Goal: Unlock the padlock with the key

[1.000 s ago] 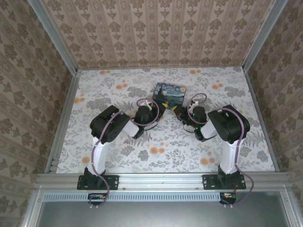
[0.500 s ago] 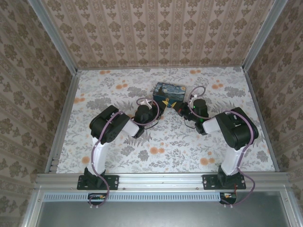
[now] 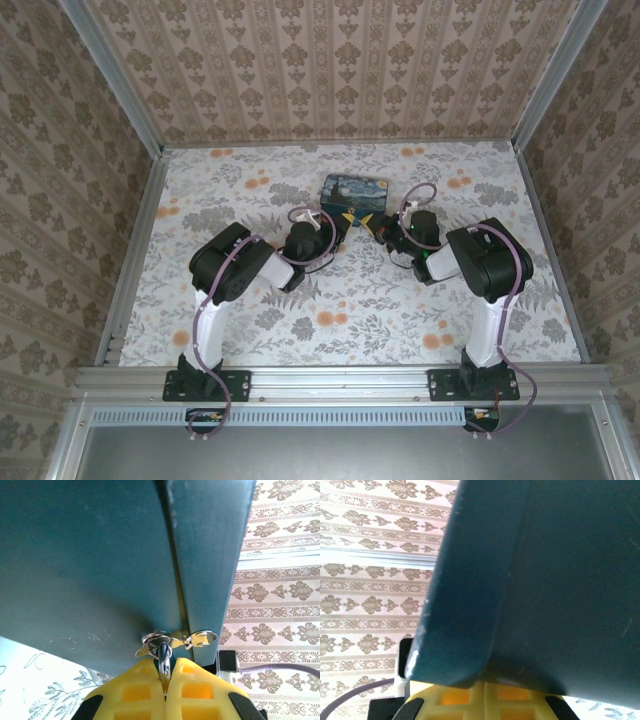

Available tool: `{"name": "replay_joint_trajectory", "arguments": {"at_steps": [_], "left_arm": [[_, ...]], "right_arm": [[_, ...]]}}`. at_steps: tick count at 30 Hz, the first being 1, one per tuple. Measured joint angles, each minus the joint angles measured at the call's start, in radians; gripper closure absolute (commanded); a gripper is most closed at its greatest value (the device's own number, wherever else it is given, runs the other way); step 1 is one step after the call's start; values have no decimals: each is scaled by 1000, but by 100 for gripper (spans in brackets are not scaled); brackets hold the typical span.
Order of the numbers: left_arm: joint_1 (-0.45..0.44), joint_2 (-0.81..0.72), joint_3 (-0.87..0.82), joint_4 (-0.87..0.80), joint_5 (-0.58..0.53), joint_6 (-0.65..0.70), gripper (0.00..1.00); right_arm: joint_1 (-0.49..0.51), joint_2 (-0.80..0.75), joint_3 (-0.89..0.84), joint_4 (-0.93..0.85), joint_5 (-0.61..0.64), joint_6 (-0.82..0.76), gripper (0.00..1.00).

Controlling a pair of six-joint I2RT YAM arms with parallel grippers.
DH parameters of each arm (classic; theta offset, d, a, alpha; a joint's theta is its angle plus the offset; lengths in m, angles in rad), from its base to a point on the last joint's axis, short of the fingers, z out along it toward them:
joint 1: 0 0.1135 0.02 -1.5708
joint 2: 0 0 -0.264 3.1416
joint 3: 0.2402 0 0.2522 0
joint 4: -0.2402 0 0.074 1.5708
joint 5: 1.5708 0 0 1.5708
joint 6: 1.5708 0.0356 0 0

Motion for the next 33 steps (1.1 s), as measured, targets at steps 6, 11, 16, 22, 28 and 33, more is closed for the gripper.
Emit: {"name": "replay_joint_trajectory", "arguments": {"at_steps": [6,11,16,22,28,33], "left_arm": [[1,0,0,5,-4,0,100],[2,1,16,6,0,-3,100],[9,7,33,10,-11,-19,100],[4,8,21,12,11,-27,100],[-3,8,14,18,59,-26,100],[5,24,0,5,85,-23,100]], "right_arm": [[-6,-15,46,-103,-25,-45,100],[-14,-30,80,-163,-55,-69,100],[-19,-6,111,-142,-72,-24,96],[-23,-45,111,-230,-86,-78,68],[-45,-135,90,-348,-112,-184,49],[-72,-214,51,-484,-127,-303,42]]}}
